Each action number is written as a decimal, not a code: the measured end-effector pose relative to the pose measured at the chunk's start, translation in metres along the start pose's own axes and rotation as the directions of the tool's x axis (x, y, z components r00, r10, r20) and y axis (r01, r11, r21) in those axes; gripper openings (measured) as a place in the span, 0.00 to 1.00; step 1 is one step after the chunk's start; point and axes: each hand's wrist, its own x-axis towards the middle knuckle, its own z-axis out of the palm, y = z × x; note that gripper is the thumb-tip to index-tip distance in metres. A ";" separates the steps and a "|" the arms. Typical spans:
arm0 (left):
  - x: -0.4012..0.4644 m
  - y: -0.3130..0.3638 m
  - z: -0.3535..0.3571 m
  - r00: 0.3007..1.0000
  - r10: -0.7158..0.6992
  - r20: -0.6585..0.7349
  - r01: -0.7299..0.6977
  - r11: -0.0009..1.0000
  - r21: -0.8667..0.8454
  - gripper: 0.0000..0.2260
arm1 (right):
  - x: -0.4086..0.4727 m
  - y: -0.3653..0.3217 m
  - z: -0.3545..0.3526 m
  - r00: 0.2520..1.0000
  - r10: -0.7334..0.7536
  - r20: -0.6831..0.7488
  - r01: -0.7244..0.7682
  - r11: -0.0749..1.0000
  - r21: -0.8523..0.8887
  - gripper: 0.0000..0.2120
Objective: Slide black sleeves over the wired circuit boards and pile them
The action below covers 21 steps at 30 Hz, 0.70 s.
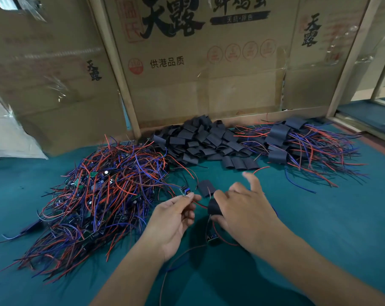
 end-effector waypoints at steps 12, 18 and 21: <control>0.000 0.005 -0.004 0.966 0.251 0.066 -0.250 0.968 -0.023 0.16 | -0.004 0.009 -0.001 1.000 -0.009 0.003 0.006 0.856 0.517 0.18; 0.000 0.003 -0.008 0.941 0.317 0.116 -0.320 0.947 0.010 0.09 | -0.006 0.017 0.000 0.989 -0.003 -0.149 0.069 0.895 0.441 0.18; -0.002 0.001 -0.006 0.948 0.291 0.129 -0.293 0.956 -0.010 0.13 | -0.005 0.017 -0.001 0.987 -0.005 -0.163 0.076 0.898 0.433 0.17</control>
